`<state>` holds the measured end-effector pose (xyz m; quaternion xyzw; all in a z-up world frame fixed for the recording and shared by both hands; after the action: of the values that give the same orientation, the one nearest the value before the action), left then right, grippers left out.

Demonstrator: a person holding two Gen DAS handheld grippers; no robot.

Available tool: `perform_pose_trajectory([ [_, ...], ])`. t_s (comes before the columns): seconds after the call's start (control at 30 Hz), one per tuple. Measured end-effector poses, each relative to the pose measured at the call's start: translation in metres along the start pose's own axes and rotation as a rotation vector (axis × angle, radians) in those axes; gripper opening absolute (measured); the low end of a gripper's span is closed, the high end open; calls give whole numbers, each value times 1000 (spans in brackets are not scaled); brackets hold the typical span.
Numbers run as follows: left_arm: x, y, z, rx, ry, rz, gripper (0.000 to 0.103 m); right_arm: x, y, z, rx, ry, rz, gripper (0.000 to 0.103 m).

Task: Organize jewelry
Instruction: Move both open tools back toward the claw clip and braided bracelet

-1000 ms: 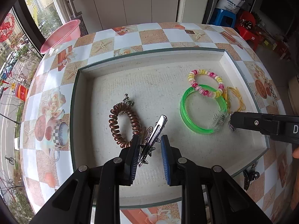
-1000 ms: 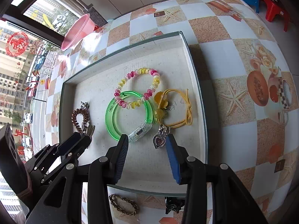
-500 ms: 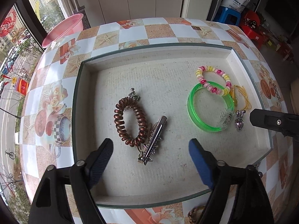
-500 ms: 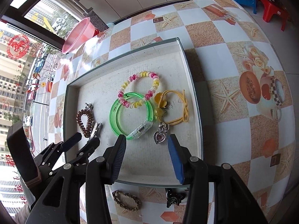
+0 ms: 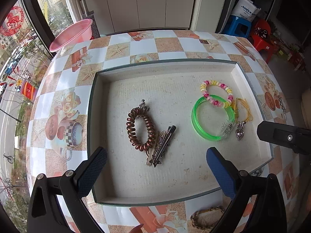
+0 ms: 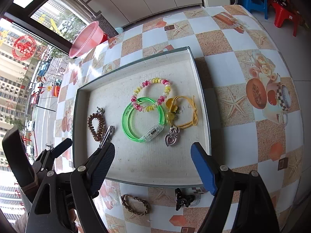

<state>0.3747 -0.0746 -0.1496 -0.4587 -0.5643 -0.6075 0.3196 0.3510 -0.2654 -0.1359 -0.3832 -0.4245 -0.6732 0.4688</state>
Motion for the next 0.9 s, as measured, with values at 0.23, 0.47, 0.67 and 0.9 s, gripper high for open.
perform_pose_trajectory([
  [0.23, 14, -14, 3, 21, -9, 7, 103, 14, -9, 2, 19, -39, -36, 87],
  [0.47, 31, -39, 7, 36, -16, 16, 103, 36, -23, 4, 59, -115, -118, 88],
  [0.67, 47, -65, 8, 16, 1, 19, 103, 48, -43, -2, 41, -130, -130, 88],
  [0.9, 55, -98, 4, 16, -24, 51, 103, 56, -73, -11, 29, -157, -131, 88],
])
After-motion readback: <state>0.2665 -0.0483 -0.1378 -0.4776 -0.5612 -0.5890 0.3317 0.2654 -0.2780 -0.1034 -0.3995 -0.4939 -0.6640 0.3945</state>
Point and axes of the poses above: each gripper's, at about its wrist camera, not at the fingertips, and x roughly against the way its jaws point, z to its left, y to its top, the point moved 8 cm from there along -x, roughly the way its jaws point, and after that the axes turned 4 degrees about -y, right-handed, at the moved point
